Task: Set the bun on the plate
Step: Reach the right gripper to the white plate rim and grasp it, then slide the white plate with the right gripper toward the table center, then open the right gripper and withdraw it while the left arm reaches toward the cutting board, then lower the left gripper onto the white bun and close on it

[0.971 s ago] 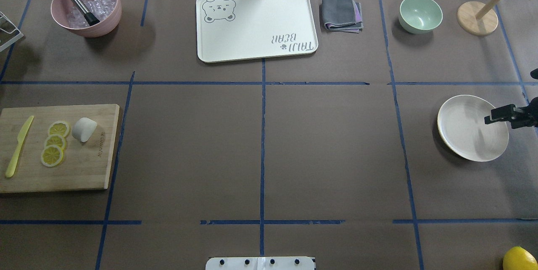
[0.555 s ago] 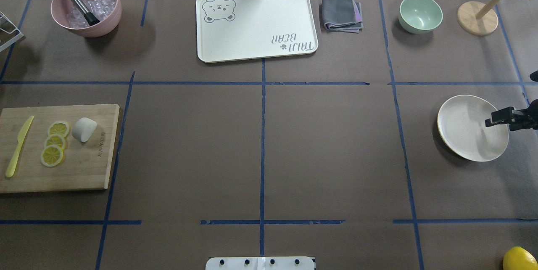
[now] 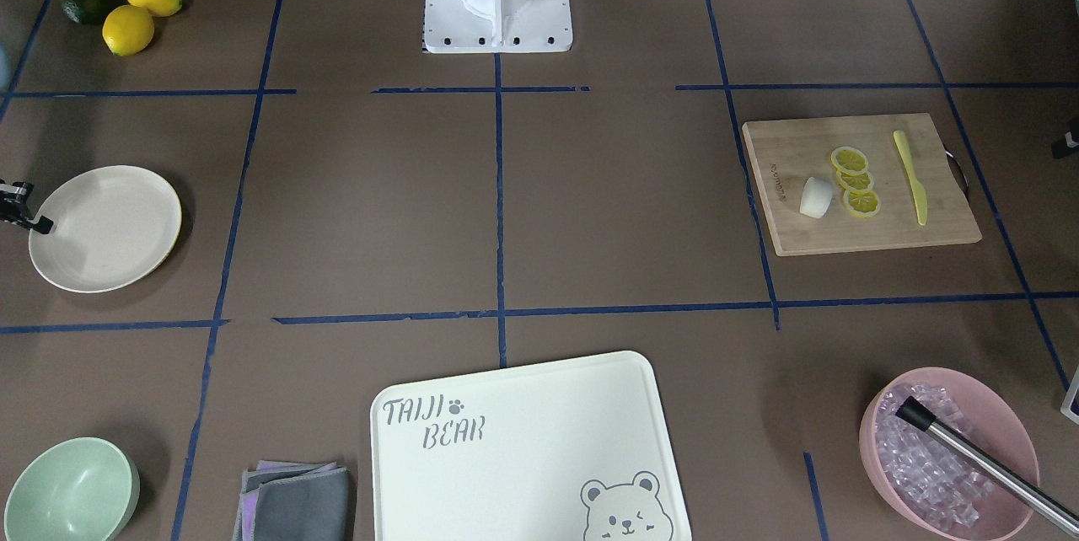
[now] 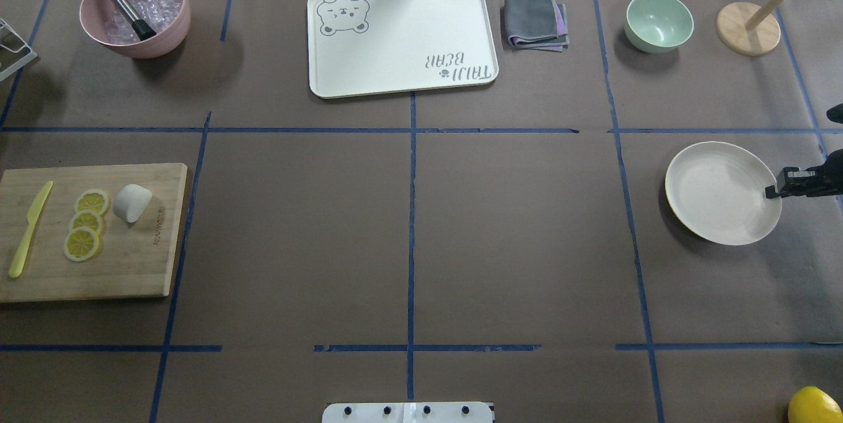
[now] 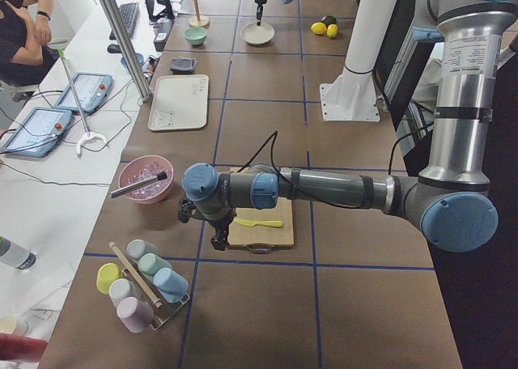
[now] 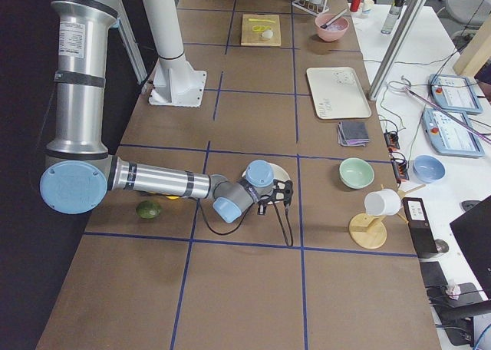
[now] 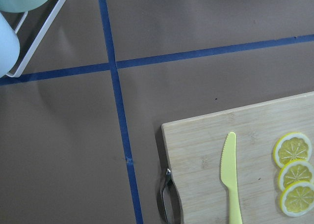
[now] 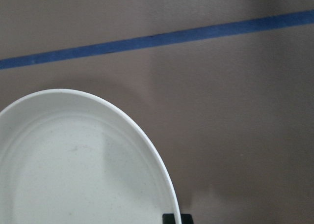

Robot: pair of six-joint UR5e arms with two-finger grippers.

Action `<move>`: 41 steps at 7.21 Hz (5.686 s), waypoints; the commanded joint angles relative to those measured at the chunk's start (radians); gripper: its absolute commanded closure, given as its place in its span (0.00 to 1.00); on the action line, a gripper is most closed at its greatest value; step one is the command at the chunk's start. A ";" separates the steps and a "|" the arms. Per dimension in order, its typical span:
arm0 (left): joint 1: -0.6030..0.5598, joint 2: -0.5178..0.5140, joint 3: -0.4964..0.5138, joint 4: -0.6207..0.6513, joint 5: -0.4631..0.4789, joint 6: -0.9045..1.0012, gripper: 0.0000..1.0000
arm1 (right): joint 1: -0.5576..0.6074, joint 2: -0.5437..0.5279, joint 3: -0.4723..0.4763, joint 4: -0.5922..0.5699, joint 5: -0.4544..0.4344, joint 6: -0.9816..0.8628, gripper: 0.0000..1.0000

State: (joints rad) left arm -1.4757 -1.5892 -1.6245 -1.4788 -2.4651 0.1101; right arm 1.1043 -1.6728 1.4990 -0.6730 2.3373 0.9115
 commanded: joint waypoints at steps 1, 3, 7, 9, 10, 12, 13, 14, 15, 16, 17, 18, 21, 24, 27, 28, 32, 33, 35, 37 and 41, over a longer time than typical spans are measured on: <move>0.000 0.000 -0.008 0.000 0.000 0.000 0.00 | -0.010 0.071 0.130 -0.007 0.031 0.163 1.00; 0.000 0.000 -0.009 0.000 0.000 -0.001 0.00 | -0.100 0.238 0.138 -0.002 0.016 0.428 1.00; 0.000 0.008 -0.023 0.002 0.000 0.000 0.00 | -0.455 0.503 0.126 -0.154 -0.312 0.719 1.00; 0.000 0.008 -0.023 0.002 0.000 0.000 0.00 | -0.564 0.564 0.133 -0.301 -0.427 0.745 1.00; 0.000 0.008 -0.021 0.002 0.000 0.000 0.00 | -0.617 0.564 0.127 -0.303 -0.506 0.744 1.00; 0.000 0.008 -0.020 0.002 0.000 0.000 0.00 | -0.618 0.558 0.133 -0.321 -0.506 0.742 0.98; 0.000 0.008 -0.020 0.002 0.001 0.000 0.00 | -0.618 0.558 0.133 -0.323 -0.507 0.742 0.84; 0.000 0.008 -0.021 0.002 0.000 0.000 0.00 | -0.618 0.558 0.132 -0.323 -0.504 0.742 0.71; 0.000 0.008 -0.021 0.000 0.003 0.000 0.00 | -0.618 0.558 0.133 -0.323 -0.507 0.742 0.23; 0.000 0.008 -0.021 -0.008 0.009 0.003 0.00 | -0.612 0.561 0.142 -0.323 -0.506 0.744 0.00; -0.002 0.012 -0.023 -0.014 0.003 0.006 0.00 | -0.589 0.552 0.202 -0.353 -0.497 0.742 0.00; 0.000 0.044 -0.023 -0.029 0.000 0.013 0.00 | -0.511 0.510 0.289 -0.455 -0.383 0.733 0.00; 0.114 0.080 -0.188 -0.066 -0.005 -0.202 0.00 | -0.151 0.339 0.339 -0.488 -0.045 0.521 0.00; 0.421 0.010 -0.279 -0.192 0.101 -0.385 0.00 | 0.127 0.072 0.336 -0.493 0.077 -0.035 0.00; 0.551 -0.079 -0.143 -0.392 0.233 -0.489 0.00 | 0.219 -0.011 0.329 -0.642 0.060 -0.427 0.00; 0.555 -0.081 -0.114 -0.447 0.235 -0.542 0.00 | 0.267 -0.010 0.331 -0.760 0.042 -0.618 0.00; 0.618 -0.078 -0.083 -0.483 0.308 -0.665 0.00 | 0.292 0.030 0.333 -0.919 -0.023 -0.809 0.00; 0.618 -0.072 -0.086 -0.482 0.308 -0.667 0.00 | 0.292 0.030 0.334 -0.921 -0.023 -0.809 0.00; 0.620 -0.071 -0.069 -0.482 0.304 -0.658 0.01 | 0.292 0.027 0.334 -0.921 -0.019 -0.807 0.00; 0.635 -0.071 -0.069 -0.482 0.305 -0.661 0.02 | 0.290 0.030 0.331 -0.919 -0.018 -0.796 0.00; 0.649 -0.060 -0.067 -0.482 0.304 -0.659 0.21 | 0.290 0.030 0.333 -0.919 -0.013 -0.796 0.00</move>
State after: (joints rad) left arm -0.8284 -1.6532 -1.6937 -1.9604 -2.1613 -0.5529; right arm 1.3945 -1.6434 1.8302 -1.5923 2.3221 0.1150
